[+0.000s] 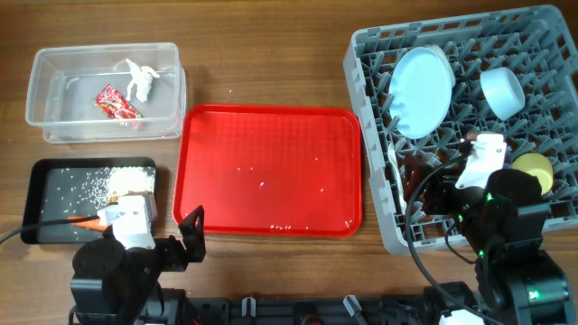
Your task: Sort waste into correct bins and load items into the dishwasher rack
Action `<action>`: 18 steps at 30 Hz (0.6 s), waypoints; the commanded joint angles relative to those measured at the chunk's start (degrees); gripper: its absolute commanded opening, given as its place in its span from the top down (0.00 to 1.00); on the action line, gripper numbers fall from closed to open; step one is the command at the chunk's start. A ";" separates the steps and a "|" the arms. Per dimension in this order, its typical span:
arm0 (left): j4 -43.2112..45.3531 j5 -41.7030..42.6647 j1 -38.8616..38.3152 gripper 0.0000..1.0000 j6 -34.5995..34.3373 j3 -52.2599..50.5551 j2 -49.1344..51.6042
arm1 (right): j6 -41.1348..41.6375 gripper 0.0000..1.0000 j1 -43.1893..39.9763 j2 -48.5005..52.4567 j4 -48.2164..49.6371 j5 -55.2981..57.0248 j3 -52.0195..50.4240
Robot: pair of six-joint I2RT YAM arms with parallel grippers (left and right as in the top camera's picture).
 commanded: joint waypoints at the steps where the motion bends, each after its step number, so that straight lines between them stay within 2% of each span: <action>1: 0.11 -0.15 0.22 0.00 0.26 -0.44 -0.31 | 0.28 0.00 -0.09 -1.84 -3.21 1.40 -0.55; 4: 0.11 -0.15 0.22 0.00 0.26 -0.44 -0.31 | 0.26 0.00 -0.09 -8.28 -0.79 3.58 -3.80; 8: 0.11 -0.15 0.22 0.00 0.26 -0.44 -0.31 | 0.37 0.00 -0.07 -24.68 16.85 2.75 -21.46; 9: 0.11 -0.15 0.22 0.00 0.26 -0.44 -0.31 | 0.37 0.00 -0.07 -28.92 24.35 2.67 -27.45; 14: 0.11 -0.15 0.22 0.00 0.26 -0.44 -0.31 | 0.04 0.00 -0.07 -36.26 45.05 2.75 -42.47; 17: 0.11 -0.15 0.22 0.00 0.26 -0.44 -0.31 | -5.05 0.00 -0.02 -36.28 49.90 2.69 -47.12; 18: 0.11 -0.15 0.22 0.00 0.26 -0.44 -0.31 | -7.69 0.00 -0.02 -36.28 47.67 2.86 -47.80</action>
